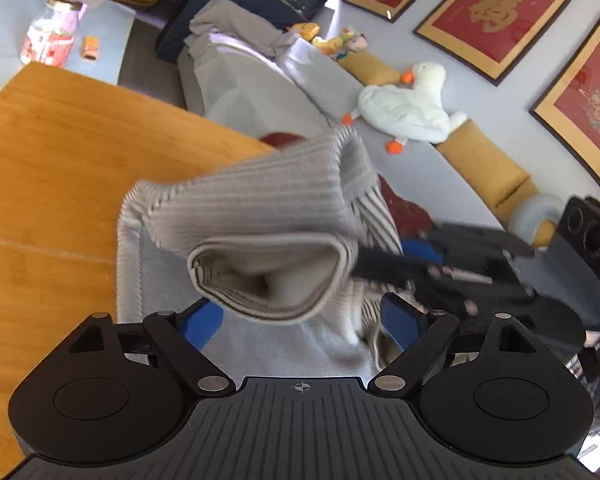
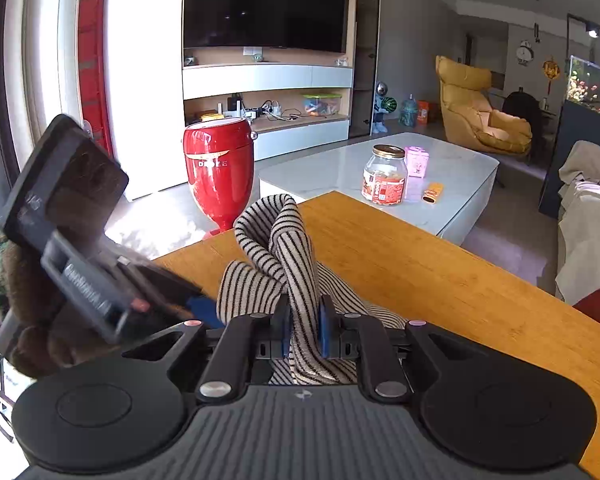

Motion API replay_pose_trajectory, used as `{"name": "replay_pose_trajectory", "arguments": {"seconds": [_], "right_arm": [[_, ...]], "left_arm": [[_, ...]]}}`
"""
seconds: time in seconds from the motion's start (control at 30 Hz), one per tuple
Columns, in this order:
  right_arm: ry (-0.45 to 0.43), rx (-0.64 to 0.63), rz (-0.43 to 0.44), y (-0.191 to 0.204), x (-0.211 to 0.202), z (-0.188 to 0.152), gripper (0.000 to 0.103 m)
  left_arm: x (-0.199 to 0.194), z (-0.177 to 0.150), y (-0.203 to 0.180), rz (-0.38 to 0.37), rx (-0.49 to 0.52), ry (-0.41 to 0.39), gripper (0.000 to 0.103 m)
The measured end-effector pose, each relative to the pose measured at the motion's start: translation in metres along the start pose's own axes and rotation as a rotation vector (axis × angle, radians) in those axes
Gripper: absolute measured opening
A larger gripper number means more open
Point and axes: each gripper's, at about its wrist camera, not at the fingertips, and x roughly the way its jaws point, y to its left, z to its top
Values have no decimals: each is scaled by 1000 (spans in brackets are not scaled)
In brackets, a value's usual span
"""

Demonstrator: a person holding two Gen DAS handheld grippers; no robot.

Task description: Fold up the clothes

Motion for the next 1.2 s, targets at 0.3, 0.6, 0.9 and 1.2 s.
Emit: {"name": "replay_pose_trajectory", "arguments": {"seconds": [0.3,0.6,0.9,1.2], "right_arm": [[76,60,72,21,24,-32,23],[65,185,111,15,-20,-44,39],[-10,-251,-154,46,-26,-23,66],[31,-242,-62,65,65,6,25]], "left_arm": [[-13,3,21,277,138,19,90],[-55,3,34,357,30,-8,92],[-81,10,32,260,-98,-97,95],[-101,-1,21,114,-116,-140,93]]}}
